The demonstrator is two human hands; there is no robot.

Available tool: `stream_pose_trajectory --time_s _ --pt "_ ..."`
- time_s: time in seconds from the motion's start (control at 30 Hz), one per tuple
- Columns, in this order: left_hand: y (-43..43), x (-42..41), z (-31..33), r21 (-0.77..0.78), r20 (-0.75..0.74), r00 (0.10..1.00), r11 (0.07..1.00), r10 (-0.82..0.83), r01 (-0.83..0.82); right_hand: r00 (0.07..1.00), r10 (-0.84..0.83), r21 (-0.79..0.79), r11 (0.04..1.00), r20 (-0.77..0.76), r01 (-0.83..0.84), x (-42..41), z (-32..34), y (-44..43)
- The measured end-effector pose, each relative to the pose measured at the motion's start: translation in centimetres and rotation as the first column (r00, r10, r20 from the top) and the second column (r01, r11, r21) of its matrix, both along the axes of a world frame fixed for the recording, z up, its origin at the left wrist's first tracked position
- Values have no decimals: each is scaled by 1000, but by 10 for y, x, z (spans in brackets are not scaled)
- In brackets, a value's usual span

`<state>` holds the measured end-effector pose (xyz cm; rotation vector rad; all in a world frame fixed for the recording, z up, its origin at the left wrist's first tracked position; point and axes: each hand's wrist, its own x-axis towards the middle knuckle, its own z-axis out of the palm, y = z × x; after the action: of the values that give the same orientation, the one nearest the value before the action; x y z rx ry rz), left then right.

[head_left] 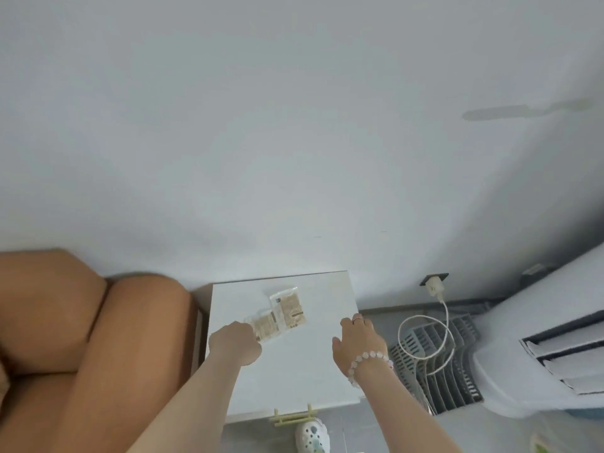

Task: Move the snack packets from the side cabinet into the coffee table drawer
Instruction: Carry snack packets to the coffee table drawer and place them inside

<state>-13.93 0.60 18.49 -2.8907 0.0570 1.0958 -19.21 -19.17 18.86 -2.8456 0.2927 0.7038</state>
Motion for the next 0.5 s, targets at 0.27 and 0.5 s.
stream_pose_trajectory --time_s 0.27,0.5 --pt "-5 46 -81 -61 -28 970 968 242 -243 989 11 -23 1000 -149 -15 73 -80 -26" --pt "-4 73 -182 -64 -38 969 967 245 -247 966 -50 -9 999 -255 49 121 -165 1"
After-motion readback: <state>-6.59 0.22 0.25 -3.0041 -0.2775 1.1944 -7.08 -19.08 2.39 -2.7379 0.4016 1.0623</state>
